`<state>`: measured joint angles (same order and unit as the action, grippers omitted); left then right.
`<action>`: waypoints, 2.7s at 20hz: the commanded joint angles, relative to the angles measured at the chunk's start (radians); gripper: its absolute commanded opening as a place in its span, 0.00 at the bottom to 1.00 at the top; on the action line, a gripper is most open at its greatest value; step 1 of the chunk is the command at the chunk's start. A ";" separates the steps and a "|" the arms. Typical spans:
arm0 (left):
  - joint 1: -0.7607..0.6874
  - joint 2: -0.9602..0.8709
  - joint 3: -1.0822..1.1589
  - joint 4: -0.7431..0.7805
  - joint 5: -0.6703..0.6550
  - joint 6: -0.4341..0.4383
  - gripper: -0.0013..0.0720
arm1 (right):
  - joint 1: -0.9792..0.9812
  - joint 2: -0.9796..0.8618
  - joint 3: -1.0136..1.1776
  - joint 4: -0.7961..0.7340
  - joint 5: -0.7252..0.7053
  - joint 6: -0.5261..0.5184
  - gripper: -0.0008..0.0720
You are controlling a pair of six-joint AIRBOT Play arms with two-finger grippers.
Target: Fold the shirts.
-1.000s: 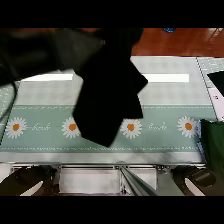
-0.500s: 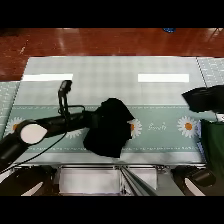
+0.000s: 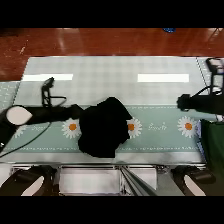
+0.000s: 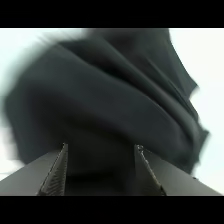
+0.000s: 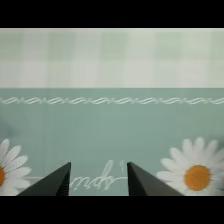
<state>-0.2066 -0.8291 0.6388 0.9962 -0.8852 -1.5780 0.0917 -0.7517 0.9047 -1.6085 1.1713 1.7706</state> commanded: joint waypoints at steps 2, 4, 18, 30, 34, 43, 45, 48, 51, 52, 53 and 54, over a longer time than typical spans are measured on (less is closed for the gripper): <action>0.276 -0.014 0.043 0.036 -0.183 0.014 0.71 | -0.425 -0.011 -0.009 0.101 0.008 -0.080 0.57; 0.273 -0.077 -0.041 -0.053 -0.235 0.065 0.71 | -0.549 -0.011 -0.168 0.342 -0.050 -0.156 0.57; 0.108 -0.399 -0.072 -0.451 -0.153 0.426 0.05 | 0.039 -0.171 -0.452 0.770 -0.167 -0.309 0.57; 0.108 -0.399 -0.072 -0.447 -0.180 0.425 0.05 | 0.311 -0.609 -0.285 1.012 -0.257 -0.472 0.57; 0.106 -0.399 -0.072 -0.447 -0.180 0.425 0.05 | 0.362 -0.617 -0.285 1.117 -0.328 -0.539 0.36; 0.309 -0.299 0.142 -0.446 -0.269 0.405 0.05 | 0.206 -0.440 0.030 0.880 -0.156 -0.510 0.04; 0.379 -0.264 0.267 -0.447 -0.275 0.337 0.05 | 0.129 -0.370 0.190 0.775 -0.109 -0.443 0.04; 0.430 -0.221 0.516 -0.471 -0.283 0.272 0.05 | 0.060 -0.291 0.459 0.651 -0.024 -0.398 0.04; 0.446 -0.177 0.798 -0.472 -0.286 0.272 0.05 | 0.048 -0.224 0.714 0.491 0.037 -0.351 0.04; 0.460 -0.159 0.886 -0.469 -0.286 0.272 0.05 | 0.048 -0.200 0.782 0.443 0.053 -0.340 0.04; 0.476 -0.142 0.956 -0.457 -0.287 0.269 0.05 | 0.048 -0.174 0.843 0.390 0.065 -0.327 0.04; 0.493 -0.119 1.015 -0.423 -0.287 0.243 0.05 | 0.048 -0.141 0.886 0.332 0.072 -0.307 0.04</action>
<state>0.2470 -0.9974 1.4475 0.5350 -1.1767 -1.2980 0.1520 -0.9672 1.6100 -1.0882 1.1923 1.4044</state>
